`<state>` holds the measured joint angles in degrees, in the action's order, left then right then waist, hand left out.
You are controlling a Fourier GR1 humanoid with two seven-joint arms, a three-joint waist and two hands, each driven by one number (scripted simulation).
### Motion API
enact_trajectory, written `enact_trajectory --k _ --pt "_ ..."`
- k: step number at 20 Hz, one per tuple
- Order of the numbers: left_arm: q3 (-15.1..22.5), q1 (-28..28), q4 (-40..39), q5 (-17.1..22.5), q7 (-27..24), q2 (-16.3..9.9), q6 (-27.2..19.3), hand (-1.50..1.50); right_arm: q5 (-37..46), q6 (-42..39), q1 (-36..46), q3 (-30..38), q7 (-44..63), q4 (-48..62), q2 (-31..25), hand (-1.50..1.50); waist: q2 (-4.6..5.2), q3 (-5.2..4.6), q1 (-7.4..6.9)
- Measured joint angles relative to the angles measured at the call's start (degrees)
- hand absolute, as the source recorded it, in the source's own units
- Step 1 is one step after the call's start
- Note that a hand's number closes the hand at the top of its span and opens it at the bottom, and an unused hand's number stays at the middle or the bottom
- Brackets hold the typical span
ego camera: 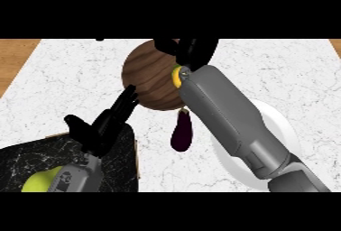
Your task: Pick the lemon from the plate and place it in the bowl
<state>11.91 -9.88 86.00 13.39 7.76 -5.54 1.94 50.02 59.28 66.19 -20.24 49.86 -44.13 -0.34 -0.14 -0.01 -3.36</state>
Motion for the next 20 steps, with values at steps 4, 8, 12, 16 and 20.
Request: enact_trajectory --k 4,8,12,16,20 --pt "-0.77 0.56 0.04 0.49 0.18 -0.44 0.2 0.0 1.97 3.92 -4.48 -8.18 3.86 -8.49 0.0 -1.5 -0.71 -0.05 1.06" --pt "-1.03 1.37 -0.21 0.29 -0.25 -0.42 -0.12 0.0 6.2 5.37 -8.97 -15.9 8.39 -16.33 0.05 -1.5 -1.42 -0.09 2.05" --pt "-1.75 1.74 -0.37 0.48 -0.25 -0.85 -0.16 0.0 11.2 5.55 -13.59 -22.26 12.87 -22.94 0.13 1.5 -2.01 -0.12 2.82" --pt "-1.98 1.62 -0.49 0.56 0.16 -0.83 -0.37 0.0 15.12 5.81 -19.3 -27.93 14.69 -28.51 0.12 1.5 -2.42 -0.1 3.44" --pt "-2.14 1.76 -0.41 0.6 0.26 -1.0 -0.37 0.0 17.51 6.4 -26.9 -33.28 15.1 -32.33 0.07 1.5 -2.42 -0.06 3.53"
